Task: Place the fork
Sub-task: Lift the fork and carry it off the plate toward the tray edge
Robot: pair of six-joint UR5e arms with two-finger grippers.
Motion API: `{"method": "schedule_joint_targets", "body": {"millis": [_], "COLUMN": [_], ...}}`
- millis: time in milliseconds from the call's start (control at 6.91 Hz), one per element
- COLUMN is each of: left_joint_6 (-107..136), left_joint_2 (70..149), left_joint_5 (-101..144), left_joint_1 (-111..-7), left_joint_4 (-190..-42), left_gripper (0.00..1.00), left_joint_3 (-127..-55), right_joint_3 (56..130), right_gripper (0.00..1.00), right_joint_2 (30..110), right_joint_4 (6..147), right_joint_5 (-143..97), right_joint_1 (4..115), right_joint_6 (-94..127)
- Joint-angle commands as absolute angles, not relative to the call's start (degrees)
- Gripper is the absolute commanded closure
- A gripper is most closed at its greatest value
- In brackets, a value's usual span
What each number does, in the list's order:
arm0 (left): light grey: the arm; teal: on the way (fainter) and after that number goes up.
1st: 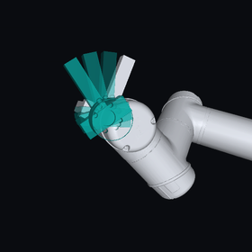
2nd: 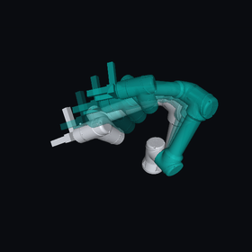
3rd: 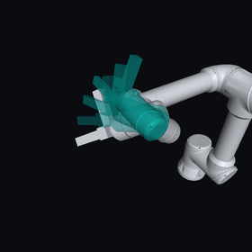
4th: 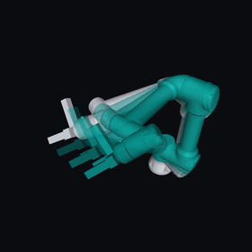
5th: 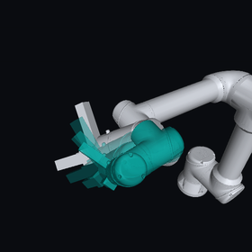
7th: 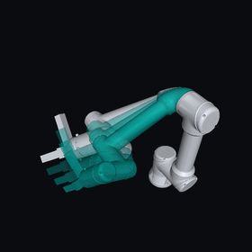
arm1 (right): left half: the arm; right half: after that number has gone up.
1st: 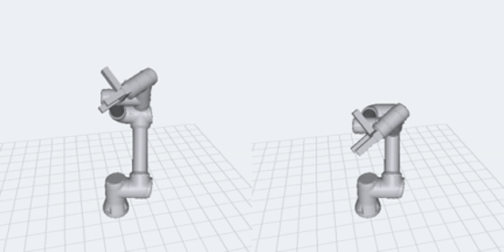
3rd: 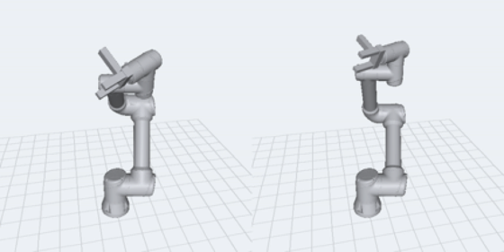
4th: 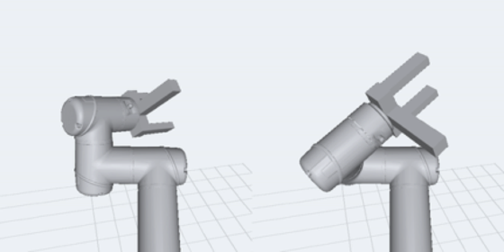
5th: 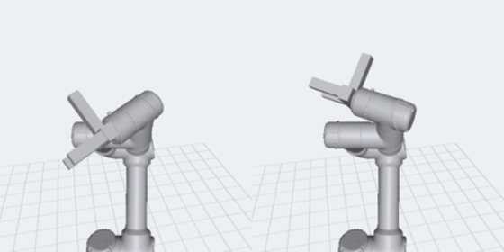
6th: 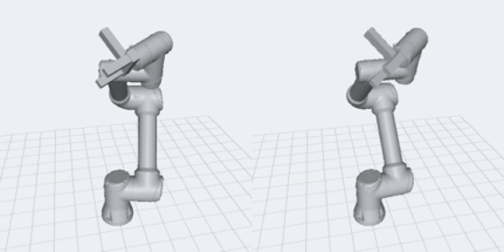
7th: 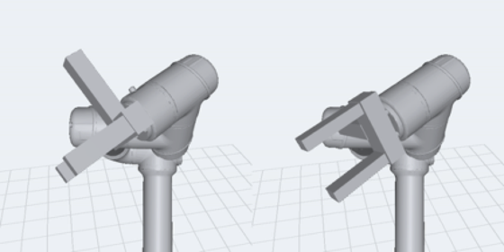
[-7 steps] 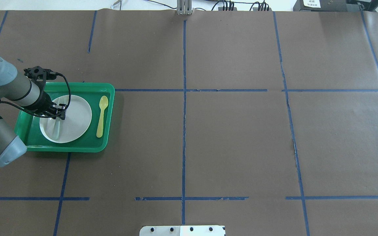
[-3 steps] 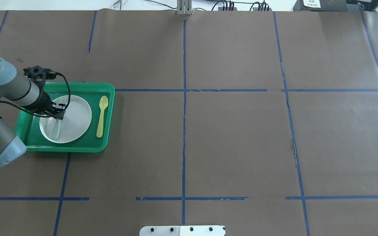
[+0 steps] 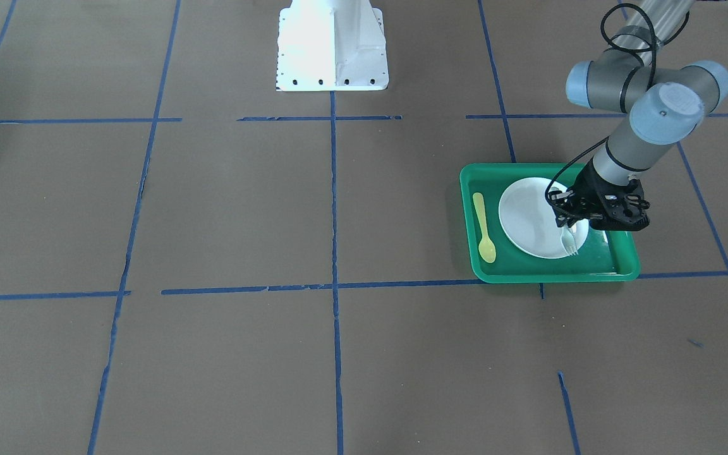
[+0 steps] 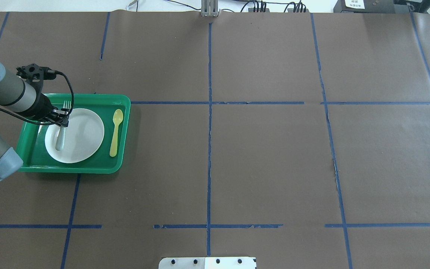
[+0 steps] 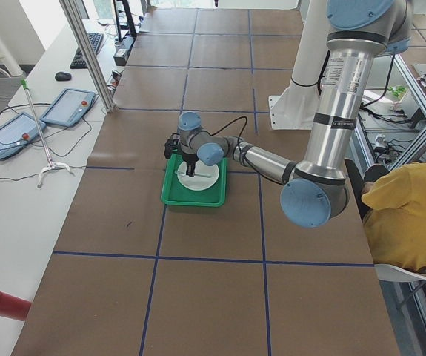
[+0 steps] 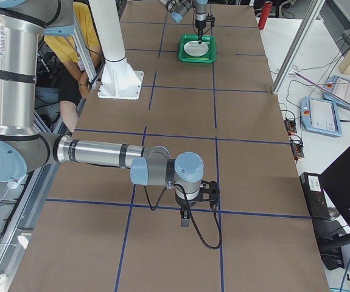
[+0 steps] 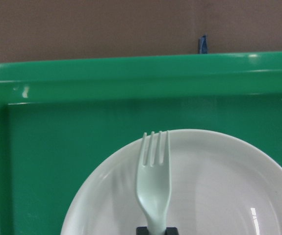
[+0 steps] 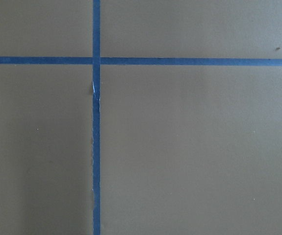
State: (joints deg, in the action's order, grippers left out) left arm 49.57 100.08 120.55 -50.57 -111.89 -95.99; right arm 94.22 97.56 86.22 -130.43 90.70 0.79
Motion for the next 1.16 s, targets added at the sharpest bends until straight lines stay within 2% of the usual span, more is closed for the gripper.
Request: {"method": "schedule_joint_targets", "body": {"millis": [0,434,1013], "left_joint_6": [44.0,41.4,42.5], "left_joint_2": [96.3,93.7,94.6], "left_joint_5": [120.6,120.7,120.8], "left_joint_1": [-53.2,-53.6,-53.0], "left_joint_4": [-112.5,-114.4,-114.5], "left_gripper": [1.00,1.00,1.00], "left_joint_3": [-96.9,-95.2,-93.5], "right_joint_3": [94.2,94.2,94.2], "right_gripper": [0.00,0.00,0.00], "right_joint_2": [97.6,97.6,97.6], "right_joint_4": [86.2,86.2,86.2], "right_joint_5": [-130.4,-130.4,-130.4], "right_joint_1": [90.7,90.7,90.7], "right_joint_6": [0.8,0.8,0.8]}}
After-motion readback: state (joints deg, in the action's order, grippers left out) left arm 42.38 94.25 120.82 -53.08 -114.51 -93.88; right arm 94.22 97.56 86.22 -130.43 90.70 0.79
